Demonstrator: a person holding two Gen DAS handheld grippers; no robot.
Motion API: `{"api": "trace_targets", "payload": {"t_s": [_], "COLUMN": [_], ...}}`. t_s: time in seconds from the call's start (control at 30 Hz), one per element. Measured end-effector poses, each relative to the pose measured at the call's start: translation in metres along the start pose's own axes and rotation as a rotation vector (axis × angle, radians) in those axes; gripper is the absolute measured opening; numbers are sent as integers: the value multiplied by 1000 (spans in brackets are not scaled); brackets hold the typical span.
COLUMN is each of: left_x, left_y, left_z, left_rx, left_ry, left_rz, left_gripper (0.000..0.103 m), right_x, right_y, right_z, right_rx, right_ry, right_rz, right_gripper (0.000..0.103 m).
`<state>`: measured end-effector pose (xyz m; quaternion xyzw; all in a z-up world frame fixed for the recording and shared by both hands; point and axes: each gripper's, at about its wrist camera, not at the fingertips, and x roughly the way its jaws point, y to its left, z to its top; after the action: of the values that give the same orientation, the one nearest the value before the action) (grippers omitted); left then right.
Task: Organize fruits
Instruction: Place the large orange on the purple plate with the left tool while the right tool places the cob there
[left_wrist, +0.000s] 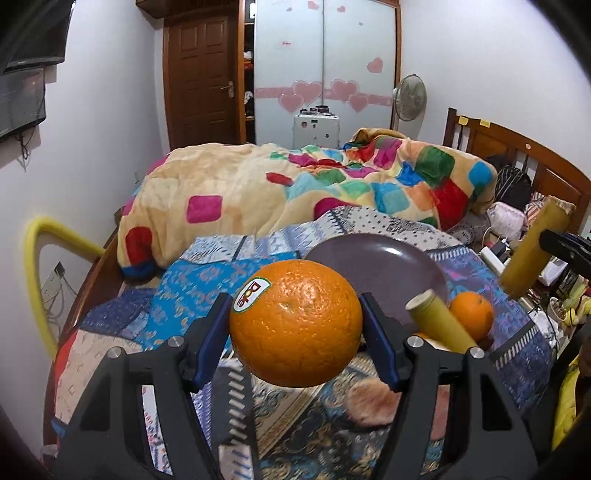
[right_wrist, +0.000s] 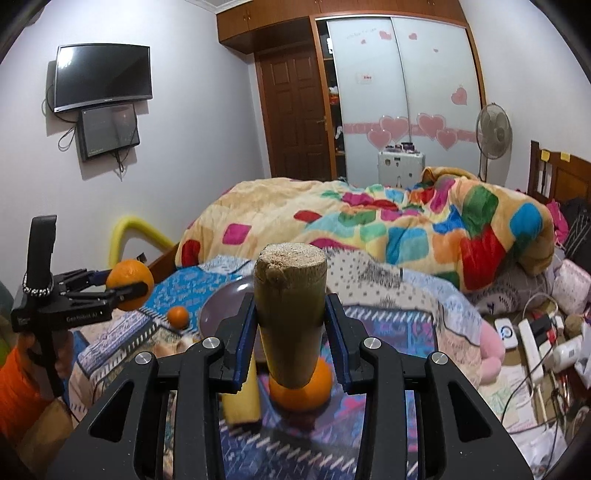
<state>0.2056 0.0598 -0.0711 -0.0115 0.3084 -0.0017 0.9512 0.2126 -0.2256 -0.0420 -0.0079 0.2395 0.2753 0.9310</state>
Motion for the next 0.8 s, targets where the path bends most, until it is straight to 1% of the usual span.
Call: {"api": "trace_targets", "payload": {"t_s": [0.2, 0.33, 0.53, 0.8], "left_x": [20, 37, 66, 103], "left_y": [-10, -17, -22, -22], "left_z": [13, 15, 17, 19], "left_rx": [8, 28, 44, 49], "left_ry": [3, 26, 71, 155], "left_rz": [-16, -21, -17, -44], "left_gripper": [68, 68, 68, 68], "right_x": [20, 37, 68, 109], "right_y": [0, 0, -3, -3], "right_z": [10, 11, 9, 9], "right_rx": [-25, -35, -32, -28], "right_ry": [19, 46, 121, 228], "right_rz": [-2, -1, 20, 27], "right_gripper": [33, 33, 33, 33]}}
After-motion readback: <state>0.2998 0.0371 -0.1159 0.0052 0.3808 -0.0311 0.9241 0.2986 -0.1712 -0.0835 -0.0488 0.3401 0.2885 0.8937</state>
